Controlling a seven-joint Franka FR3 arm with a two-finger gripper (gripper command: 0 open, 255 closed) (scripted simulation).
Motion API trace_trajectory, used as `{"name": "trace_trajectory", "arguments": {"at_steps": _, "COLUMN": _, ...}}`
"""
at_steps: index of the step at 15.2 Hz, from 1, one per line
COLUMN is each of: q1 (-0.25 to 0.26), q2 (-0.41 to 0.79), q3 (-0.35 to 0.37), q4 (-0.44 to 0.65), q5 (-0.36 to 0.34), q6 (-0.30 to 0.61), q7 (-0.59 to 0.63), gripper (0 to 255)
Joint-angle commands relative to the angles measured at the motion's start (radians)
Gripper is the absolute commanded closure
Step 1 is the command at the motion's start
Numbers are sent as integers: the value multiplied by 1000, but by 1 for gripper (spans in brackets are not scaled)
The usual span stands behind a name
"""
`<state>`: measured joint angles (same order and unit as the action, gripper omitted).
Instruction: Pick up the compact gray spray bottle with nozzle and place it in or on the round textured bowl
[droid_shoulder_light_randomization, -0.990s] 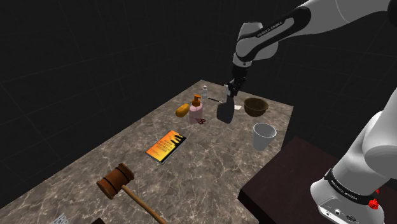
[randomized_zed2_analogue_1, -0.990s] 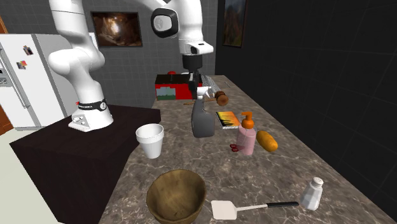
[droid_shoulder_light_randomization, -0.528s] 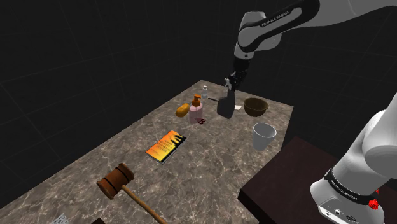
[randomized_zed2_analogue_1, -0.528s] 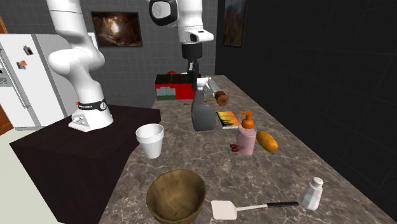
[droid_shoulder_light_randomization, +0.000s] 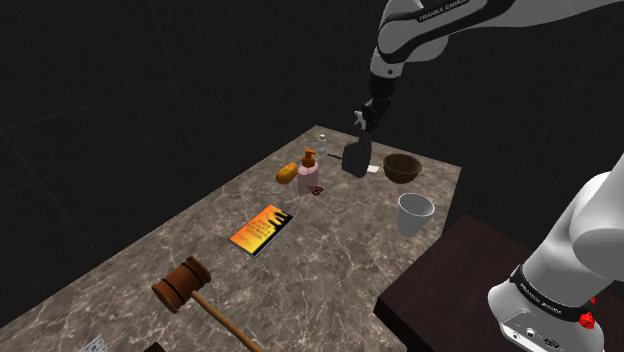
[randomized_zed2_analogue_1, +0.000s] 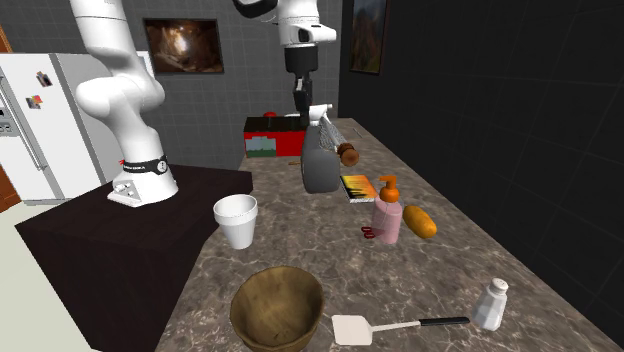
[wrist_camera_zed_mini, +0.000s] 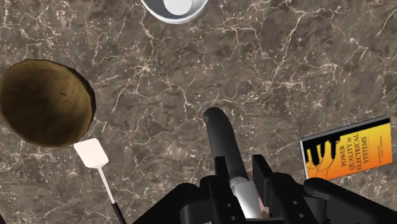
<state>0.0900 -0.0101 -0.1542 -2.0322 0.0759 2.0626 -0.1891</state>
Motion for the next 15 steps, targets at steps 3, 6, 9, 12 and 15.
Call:
{"name": "trace_trajectory", "arguments": {"at_steps": 3, "q1": -23, "q2": -1, "q3": -23, "q4": 38, "q5": 0, "q6": -42, "q7": -43, "gripper": 255}}
{"name": "trace_trajectory", "arguments": {"at_steps": 6, "q1": -57, "q2": 10, "q3": -58, "q4": 81, "q5": 3, "q6": -80, "q7": -111, "gripper": 255}}
{"name": "trace_trajectory", "arguments": {"at_steps": 9, "q1": -91, "q2": 30, "q3": -92, "q4": 135, "q5": 10, "q6": -119, "q7": -178, "gripper": 255}}
{"name": "trace_trajectory", "arguments": {"at_steps": 12, "q1": -127, "q2": 60, "q3": -124, "q4": 200, "q5": 19, "q6": -161, "q7": -246, "gripper": 255}}
{"name": "trace_trajectory", "arguments": {"at_steps": 15, "q1": -165, "q2": 99, "q3": -156, "q4": 278, "q5": 34, "q6": -207, "q7": -315, "gripper": 255}}
